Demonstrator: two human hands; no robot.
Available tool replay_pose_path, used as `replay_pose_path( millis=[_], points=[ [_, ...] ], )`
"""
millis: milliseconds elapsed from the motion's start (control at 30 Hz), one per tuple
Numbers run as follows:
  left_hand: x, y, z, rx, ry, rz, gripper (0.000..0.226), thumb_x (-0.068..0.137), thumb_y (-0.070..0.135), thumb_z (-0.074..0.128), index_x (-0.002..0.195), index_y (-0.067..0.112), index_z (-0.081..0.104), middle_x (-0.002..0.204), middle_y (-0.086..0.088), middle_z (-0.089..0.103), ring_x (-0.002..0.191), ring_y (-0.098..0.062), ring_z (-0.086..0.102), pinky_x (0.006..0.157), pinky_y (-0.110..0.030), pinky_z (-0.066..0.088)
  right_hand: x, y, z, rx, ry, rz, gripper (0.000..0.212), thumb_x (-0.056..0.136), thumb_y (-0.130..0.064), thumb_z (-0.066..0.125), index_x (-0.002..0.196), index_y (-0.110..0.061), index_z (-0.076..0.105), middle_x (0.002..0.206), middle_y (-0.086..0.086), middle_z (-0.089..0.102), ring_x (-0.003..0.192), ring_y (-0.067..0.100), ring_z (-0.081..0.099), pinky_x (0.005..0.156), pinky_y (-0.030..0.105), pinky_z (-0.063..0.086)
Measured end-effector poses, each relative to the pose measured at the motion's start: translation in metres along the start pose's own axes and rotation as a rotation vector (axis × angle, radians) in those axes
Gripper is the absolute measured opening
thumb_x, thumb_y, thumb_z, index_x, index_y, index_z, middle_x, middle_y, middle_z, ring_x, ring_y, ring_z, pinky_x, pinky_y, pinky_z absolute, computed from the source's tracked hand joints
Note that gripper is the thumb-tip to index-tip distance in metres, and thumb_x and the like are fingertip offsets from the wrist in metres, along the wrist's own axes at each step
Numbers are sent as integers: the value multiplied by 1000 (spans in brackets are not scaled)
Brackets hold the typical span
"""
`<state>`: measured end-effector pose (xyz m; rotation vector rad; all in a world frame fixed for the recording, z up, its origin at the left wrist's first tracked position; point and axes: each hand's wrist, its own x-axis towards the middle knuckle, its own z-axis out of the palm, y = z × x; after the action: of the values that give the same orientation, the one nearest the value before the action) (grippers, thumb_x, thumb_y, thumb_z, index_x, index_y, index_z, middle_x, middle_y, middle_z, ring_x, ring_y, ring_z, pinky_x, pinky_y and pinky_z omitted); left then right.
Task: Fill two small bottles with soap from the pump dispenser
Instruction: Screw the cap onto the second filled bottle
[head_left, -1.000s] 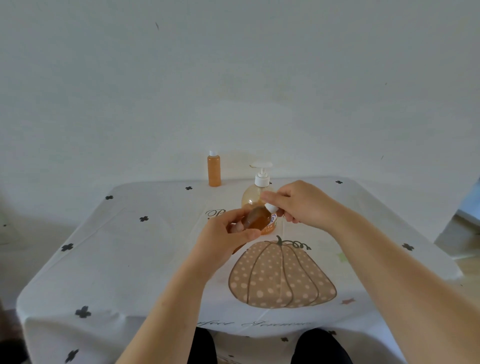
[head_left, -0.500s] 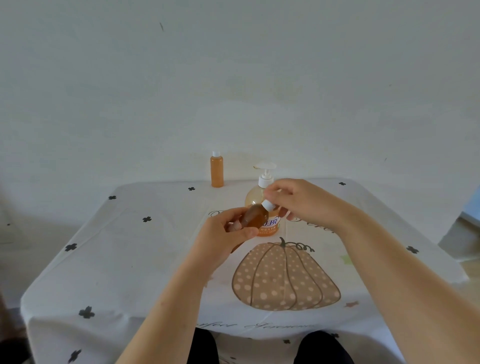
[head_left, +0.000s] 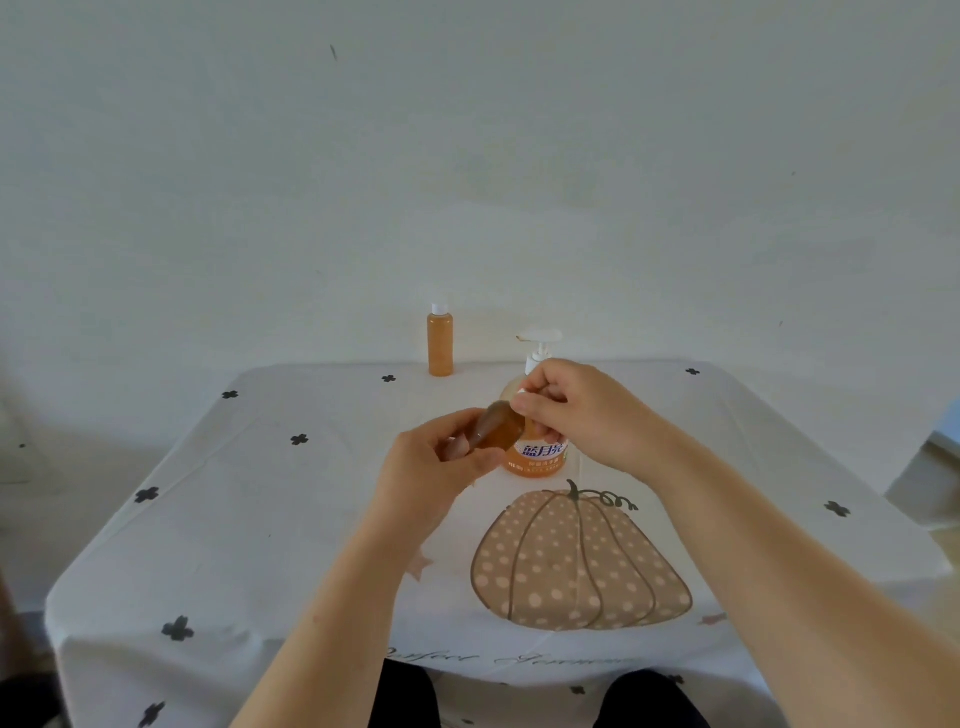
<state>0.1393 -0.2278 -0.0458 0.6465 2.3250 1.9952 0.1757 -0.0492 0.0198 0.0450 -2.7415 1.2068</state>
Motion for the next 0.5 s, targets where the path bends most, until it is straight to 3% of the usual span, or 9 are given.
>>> replay_pose_path(
  millis=[133,233,300,367,500],
  points=[
    [4,-3,-10,39,71,66,30,83,11,77,104,32,72,54,24,52,53,4,47,54,-6,36,6,-11,20,73,117,20,13,101,-36,59,100,-24,62,76,-5,71,77,15,71,78,32,60],
    [15,-8,-25,21,98,34,31,82,14,79,109,28,71,58,24,57,55,3,50,58,-13,40,21,-22,32,91,134,-4,11,101,-41,57,99,-30,62,81,-5,72,78,11,70,83,36,60],
    [24,-10,-34,-49,115,-9,29,83,14,78,105,32,70,69,17,62,63,-4,56,58,-18,44,33,-28,41,143,132,-9,19,103,-41,52,115,-29,62,87,-6,71,79,6,68,84,34,58],
    [35,-12,-45,-111,138,-58,29,85,15,76,102,37,68,92,9,69,86,-9,64,63,-16,47,47,-32,51,190,127,26,27,107,-35,43,129,-26,56,93,-6,70,84,7,67,86,33,57],
    [67,-23,-65,-127,156,-122,33,87,23,75,119,29,68,108,-4,68,104,-19,65,73,-23,48,82,-29,81,123,77,111,31,106,-17,34,129,-25,53,106,-3,69,94,15,67,88,38,58]
  ],
)
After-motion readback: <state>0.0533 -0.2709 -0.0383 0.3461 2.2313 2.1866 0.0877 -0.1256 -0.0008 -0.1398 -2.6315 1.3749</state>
